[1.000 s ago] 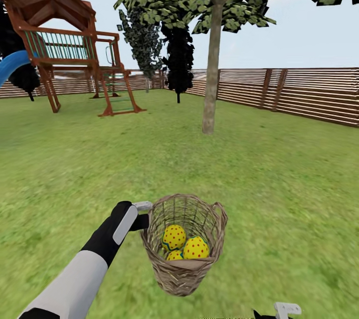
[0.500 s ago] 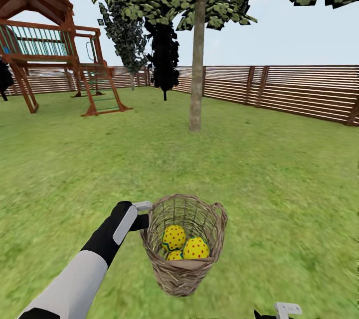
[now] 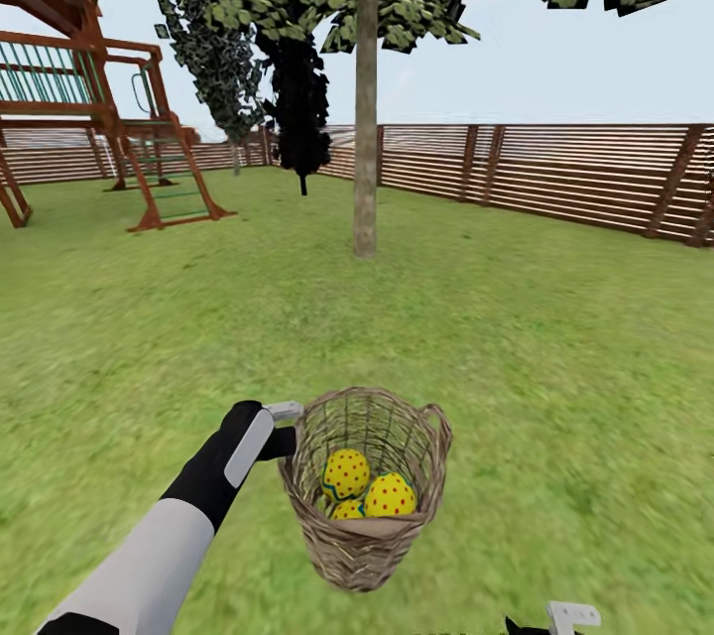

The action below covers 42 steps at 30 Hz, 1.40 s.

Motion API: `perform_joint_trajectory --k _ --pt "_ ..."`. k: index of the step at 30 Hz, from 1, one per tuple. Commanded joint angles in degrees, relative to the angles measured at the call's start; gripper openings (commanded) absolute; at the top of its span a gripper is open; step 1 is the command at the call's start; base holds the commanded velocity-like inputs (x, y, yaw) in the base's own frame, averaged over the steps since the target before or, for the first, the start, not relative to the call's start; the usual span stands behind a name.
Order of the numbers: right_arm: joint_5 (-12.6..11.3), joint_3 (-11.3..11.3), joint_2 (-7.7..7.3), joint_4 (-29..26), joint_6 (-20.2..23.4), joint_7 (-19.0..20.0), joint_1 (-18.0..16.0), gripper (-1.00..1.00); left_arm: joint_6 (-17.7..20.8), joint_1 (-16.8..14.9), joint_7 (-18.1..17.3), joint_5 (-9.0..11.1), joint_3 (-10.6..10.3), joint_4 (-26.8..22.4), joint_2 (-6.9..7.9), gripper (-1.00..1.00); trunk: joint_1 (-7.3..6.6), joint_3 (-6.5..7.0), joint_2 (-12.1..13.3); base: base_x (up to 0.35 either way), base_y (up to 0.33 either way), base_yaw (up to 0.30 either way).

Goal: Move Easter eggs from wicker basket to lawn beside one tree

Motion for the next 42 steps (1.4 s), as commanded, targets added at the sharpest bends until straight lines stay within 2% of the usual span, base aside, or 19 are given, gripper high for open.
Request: perform_joint_trajectory --k 1,6,14,18,25,42 --pt "0.49 -0.50 -0.07 0.16 -0.28 0.12 -0.08 1.00 -0.04 -0.04 0.67 0.89 -0.11 -0.02 0.00 -1.00 -0.23 0.05 0.37 0.000 0.000 -0.178" --pt "0.51 -0.50 -0.11 0.16 -0.24 0.12 -0.08 1.00 -0.04 -0.04 0.65 0.89 -0.11 0.21 -0.06 -1.00 -1.32 0.57 2.38 0.056 -0.009 -0.178" --pt "0.59 -0.50 -0.10 0.16 -0.24 0.12 -0.08 1.00 -0.04 -0.04 0.65 0.89 -0.11 0.18 -0.07 -1.00 -3.08 1.51 5.59 0.299 -0.097 -0.144" --pt "0.64 -0.50 -0.03 0.16 -0.24 0.12 -0.08 1.00 -0.04 -0.04 0.66 0.89 -0.11 0.11 -0.07 -1.00 -3.96 2.22 7.19 0.321 -0.062 -0.003" --pt "0.81 -0.50 -0.03 0.16 -0.24 0.12 -0.08 1.00 -0.04 -0.04 0.67 0.89 -0.11 -0.06 -0.05 -1.00 -5.50 3.48 10.00 0.055 -0.002 0.000" --pt "0.90 -0.50 0.07 0.16 -0.24 0.12 -0.08 1.00 -0.08 -0.04 0.58 0.95 -0.11 0.26 0.02 -1.00 -9.23 5.55 16.82 0.323 0.000 0.079"
